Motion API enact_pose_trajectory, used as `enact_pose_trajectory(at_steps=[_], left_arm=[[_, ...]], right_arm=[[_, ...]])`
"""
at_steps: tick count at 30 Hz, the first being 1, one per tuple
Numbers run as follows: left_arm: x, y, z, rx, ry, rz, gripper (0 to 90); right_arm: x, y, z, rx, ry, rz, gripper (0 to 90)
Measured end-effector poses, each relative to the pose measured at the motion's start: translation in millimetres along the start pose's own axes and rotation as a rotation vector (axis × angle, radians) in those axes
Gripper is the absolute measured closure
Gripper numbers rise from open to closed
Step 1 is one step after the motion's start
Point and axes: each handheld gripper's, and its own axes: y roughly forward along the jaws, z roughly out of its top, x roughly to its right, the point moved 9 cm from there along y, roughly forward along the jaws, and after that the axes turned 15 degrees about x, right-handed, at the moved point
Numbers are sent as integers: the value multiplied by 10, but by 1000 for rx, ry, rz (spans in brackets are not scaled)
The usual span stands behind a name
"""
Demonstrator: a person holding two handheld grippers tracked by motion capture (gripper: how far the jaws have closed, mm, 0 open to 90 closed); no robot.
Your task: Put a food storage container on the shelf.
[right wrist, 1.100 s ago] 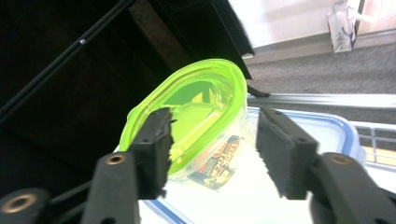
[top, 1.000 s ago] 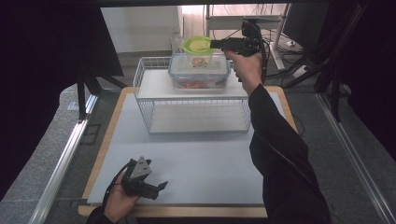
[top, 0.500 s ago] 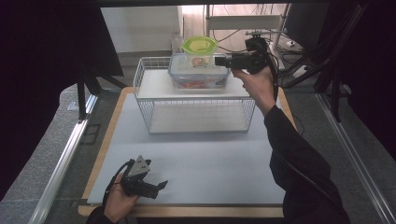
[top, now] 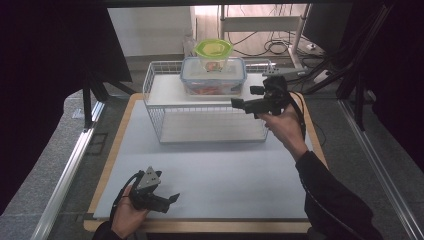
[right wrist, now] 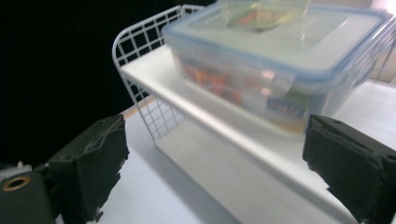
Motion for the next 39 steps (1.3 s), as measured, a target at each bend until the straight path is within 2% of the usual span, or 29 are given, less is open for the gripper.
enact_pose_trajectory(at_steps=[6, 12, 17, 19, 22, 33, 39], left_arm=[[0, 0, 0, 0, -1, 0, 21], [5, 2, -2, 0, -1, -3, 21], [6, 3, -9, -7, 8, -2, 21], [6, 4, -11, -9, 10, -1, 22], [5, 6, -14, -12, 15, 0, 22], [12, 9, -19, -16, 22, -1, 22], [13, 15, -29, -21, 36, 0, 21]], right_arm=[[-91, -124, -268, -6, -63, 15, 30], [-150, -254, -539, -17, -70, 27, 25], [-144, -363, -797, -36, -90, 6, 14], [-138, -412, -929, -48, -82, -5, 0], [-115, -491, -1128, -64, -98, -34, 0], [-64, -734, -1597, -82, -150, -94, 0], [-56, -830, -1868, -116, -119, -106, 0]])
